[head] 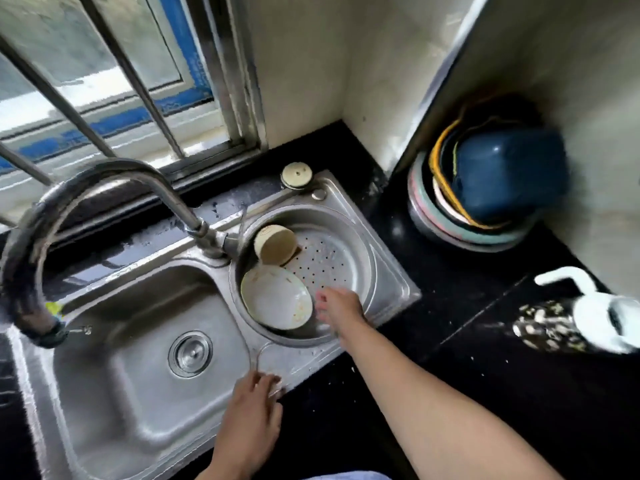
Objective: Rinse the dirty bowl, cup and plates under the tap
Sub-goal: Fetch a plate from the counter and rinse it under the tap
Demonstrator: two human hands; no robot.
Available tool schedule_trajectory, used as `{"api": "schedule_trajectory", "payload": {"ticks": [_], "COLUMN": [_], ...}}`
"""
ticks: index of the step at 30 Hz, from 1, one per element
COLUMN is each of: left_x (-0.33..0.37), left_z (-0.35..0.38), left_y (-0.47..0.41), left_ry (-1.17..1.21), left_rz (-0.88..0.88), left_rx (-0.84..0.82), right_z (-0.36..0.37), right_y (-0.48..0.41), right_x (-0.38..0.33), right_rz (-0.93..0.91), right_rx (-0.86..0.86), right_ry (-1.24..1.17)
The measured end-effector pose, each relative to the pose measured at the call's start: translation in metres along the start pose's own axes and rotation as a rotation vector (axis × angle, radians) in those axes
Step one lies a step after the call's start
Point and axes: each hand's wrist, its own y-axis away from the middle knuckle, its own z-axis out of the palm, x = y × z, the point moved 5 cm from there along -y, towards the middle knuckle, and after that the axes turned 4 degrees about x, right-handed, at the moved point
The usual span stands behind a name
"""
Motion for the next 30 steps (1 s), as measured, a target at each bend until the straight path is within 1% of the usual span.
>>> {"api": "schedule_trajectory", "payload": {"ticks": [3,5,6,8,9,10,11,13,16,19,23,26,28,30], "left_x": [0.002,0.003,-0.001,-0.015,-0.026,-0.038,-0.049,-0.064,-0.050,-0.013,0.047,0.076,0.086,0.092], "left_z": [0.004,0.013,0.020,0.043,0.055,0.064,0.072,0.083,0.115,0.170,0.266,0.340,0.391,0.438], "left_y": [0.007,0.017,0.024,0.042,0.055,0.069,0.083,0.111,0.160,0.218,0.326,0.417,0.469,0.510], "left_ry": [-0.014,0.036,0.122,0.332,0.355,0.300,0.223,0.056,-0.140,-0.234,-0.251,-0.351,-0.433,-0.489], "left_rz": [0.122,0.152,0.091,-0.148,-0.246,-0.284,-0.316,-0.326,-0.232,-0.175,-0.020,-0.008,0.072,0.179], "left_rx": [-0.035,-0.113,-0.205,-0.471,-0.602,-0.716,-0.795,-0.876,-0.920,-0.962,-1.079,-1.230,-1.252,-1.211], "right_z": [-0.051,-0.080,-0.092,-0.113,-0.122,-0.130,-0.136,-0.147,-0.161,-0.164,-0.161,-0.153,-0.158,-0.177], "right_y": [0.039,0.069,0.084,0.117,0.134,0.153,0.174,0.222,0.294,0.366,0.459,0.513,0.539,0.555], "right_x": [0.060,0.104,0.129,0.185,0.217,0.251,0.286,0.355,0.454,0.560,0.708,0.810,0.866,0.916], "right_rz": [-0.069,-0.091,-0.088,-0.056,-0.027,0.011,0.060,0.160,0.294,0.430,0.635,0.783,0.814,0.798], "right_rx": [0.170,0.277,0.318,0.390,0.414,0.433,0.450,0.463,0.456,0.468,0.596,0.593,0.573,0.567], "right_ry": [-0.042,-0.058,-0.057,-0.034,-0.016,-0.006,-0.011,-0.033,-0.021,-0.147,-0.376,-0.393,-0.361,-0.340]}}
